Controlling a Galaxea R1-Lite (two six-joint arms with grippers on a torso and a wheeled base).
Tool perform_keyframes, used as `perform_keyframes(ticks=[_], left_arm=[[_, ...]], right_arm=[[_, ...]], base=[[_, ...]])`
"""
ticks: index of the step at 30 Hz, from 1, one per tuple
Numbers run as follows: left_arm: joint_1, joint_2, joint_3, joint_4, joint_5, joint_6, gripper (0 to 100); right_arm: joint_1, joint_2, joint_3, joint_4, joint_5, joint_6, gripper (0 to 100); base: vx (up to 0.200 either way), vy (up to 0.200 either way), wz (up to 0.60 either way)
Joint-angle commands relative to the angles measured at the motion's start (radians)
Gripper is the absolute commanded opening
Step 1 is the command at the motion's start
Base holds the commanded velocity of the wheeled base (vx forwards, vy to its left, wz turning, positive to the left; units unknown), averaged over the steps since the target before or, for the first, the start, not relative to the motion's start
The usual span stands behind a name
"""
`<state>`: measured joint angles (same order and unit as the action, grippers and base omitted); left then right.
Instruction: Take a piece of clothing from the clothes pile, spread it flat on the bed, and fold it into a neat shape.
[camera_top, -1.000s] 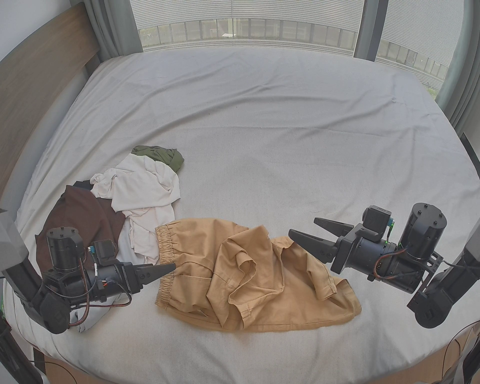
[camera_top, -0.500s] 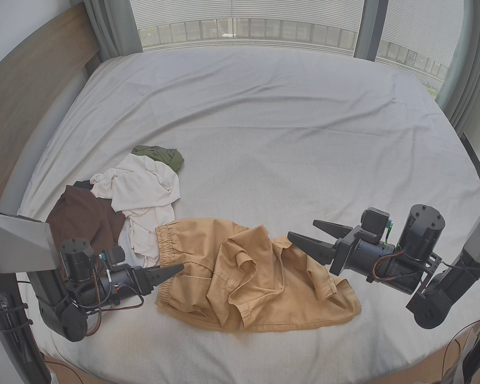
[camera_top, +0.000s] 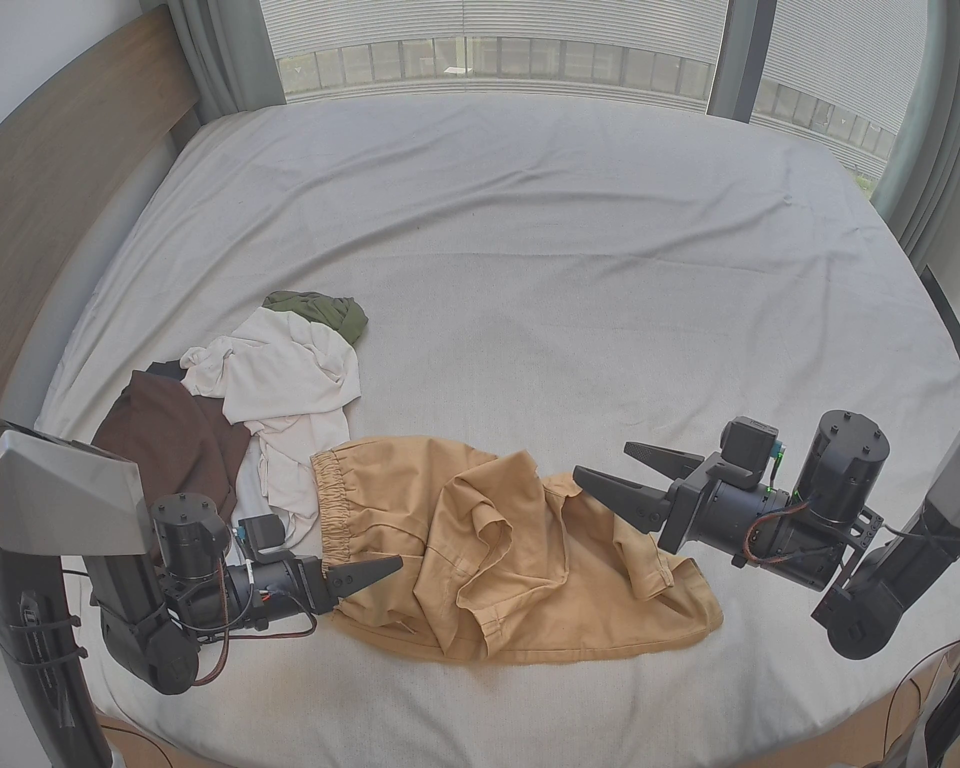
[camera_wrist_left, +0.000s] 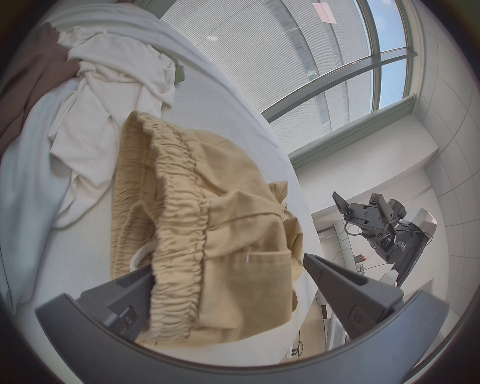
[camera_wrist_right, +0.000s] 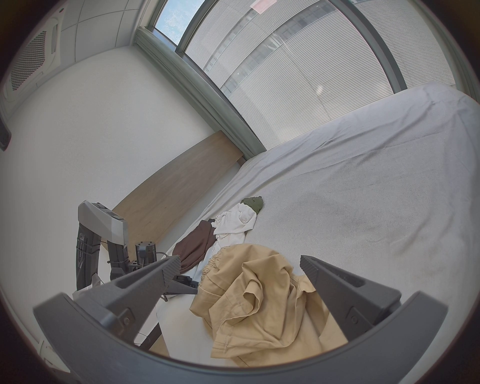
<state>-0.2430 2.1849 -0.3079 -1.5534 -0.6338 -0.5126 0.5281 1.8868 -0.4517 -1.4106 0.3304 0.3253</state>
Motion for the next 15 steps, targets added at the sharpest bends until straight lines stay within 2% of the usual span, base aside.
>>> perform_keyframes(ticks=[1,15], left_arm=[[-0.004,-0.047,-0.025,-0.004,0.002,-0.034,100],[-0.041,-0.120,-0.034,-0.002,0.002,-0.161,100]], right_arm=[[0.001,0.000,0.001,-0.001,-0.001,0.000,100],[0.000,0.000,0.001,-0.001,-0.001,0.000,100]], base=[[0.000,0.000,0.00],[0.000,0.000,0.00]])
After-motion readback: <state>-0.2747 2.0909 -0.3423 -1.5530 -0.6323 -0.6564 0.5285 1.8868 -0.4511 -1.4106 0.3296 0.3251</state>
